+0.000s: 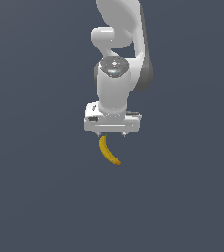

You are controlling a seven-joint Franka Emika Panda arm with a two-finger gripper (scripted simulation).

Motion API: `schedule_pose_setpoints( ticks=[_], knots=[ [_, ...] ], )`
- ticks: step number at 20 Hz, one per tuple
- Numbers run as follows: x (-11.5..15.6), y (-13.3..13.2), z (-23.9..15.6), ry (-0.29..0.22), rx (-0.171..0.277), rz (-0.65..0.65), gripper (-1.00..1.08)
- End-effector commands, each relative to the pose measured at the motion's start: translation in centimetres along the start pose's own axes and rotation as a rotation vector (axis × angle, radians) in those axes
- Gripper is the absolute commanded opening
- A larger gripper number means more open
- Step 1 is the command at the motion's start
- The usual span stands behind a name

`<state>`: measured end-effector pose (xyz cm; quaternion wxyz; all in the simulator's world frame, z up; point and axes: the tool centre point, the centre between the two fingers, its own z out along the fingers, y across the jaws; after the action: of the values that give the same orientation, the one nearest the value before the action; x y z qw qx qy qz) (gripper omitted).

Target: Pick up the object and move it to a goal position.

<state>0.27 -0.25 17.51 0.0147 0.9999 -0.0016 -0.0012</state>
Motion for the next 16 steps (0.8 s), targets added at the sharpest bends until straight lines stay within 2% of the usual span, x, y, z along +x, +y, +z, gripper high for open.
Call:
schedule_pose_setpoints(
  ticks=[1,16],
  knots=[
    [0.0,0.0,0.0,0.0,0.0,0.0,1.0],
    [0.4,1.3,-0.9,0.018,0.013,0.004,1.0]
  ],
)
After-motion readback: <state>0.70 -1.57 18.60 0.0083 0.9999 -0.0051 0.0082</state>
